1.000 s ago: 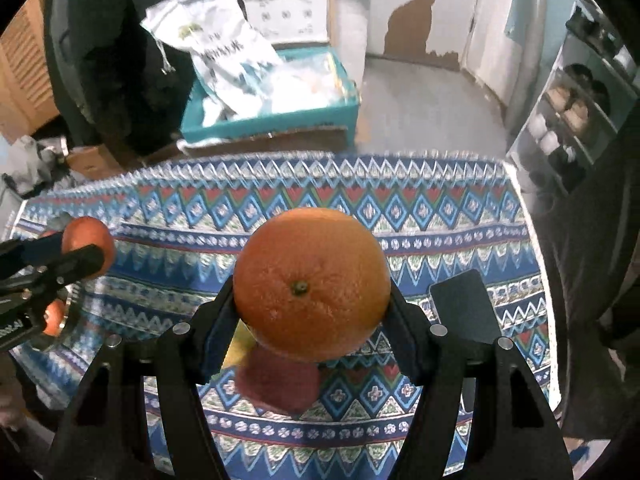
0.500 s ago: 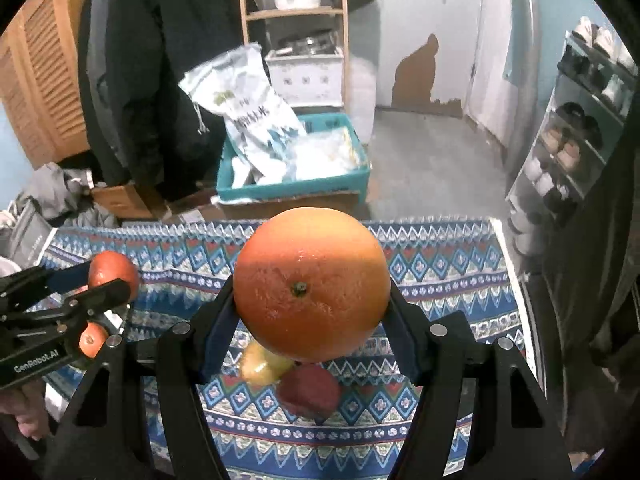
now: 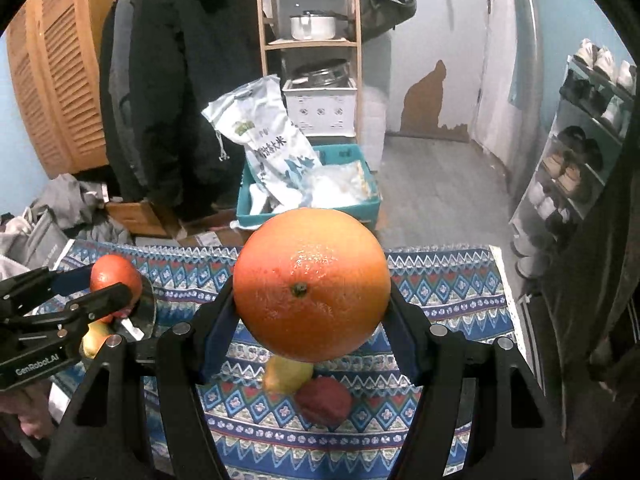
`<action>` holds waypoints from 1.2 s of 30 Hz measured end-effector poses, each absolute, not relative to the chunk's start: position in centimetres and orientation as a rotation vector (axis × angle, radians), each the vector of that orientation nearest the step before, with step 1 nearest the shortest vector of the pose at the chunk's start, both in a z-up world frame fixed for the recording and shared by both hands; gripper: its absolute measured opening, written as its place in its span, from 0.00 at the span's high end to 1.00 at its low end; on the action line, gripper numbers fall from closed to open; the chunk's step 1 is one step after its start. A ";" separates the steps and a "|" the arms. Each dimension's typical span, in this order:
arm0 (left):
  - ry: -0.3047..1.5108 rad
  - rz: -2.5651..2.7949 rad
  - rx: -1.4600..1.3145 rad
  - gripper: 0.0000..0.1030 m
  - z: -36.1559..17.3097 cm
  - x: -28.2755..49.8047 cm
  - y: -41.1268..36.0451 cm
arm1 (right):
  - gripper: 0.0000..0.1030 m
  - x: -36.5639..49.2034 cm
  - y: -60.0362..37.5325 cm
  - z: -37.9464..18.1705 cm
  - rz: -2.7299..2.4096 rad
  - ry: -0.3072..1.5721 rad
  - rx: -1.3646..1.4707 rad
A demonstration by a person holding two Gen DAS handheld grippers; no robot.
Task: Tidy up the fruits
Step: 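Carry both held oranges toward the glass bowl with the left and right tools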
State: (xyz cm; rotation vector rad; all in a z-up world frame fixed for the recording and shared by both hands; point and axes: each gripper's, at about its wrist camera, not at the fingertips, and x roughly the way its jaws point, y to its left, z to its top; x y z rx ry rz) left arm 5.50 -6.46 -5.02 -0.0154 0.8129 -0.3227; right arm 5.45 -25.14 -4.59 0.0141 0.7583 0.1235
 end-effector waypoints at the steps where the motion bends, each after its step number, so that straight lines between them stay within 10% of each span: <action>1: 0.810 -0.320 -0.014 0.55 -4.9 5.4 -6.3 | 0.34 5.4 -25.0 -4.5 0.128 0.756 0.014; 36: 0.894 -0.087 -0.144 0.55 -9.9 5.4 7.5 | 0.34 10.7 -9.8 -7.6 0.383 0.845 0.005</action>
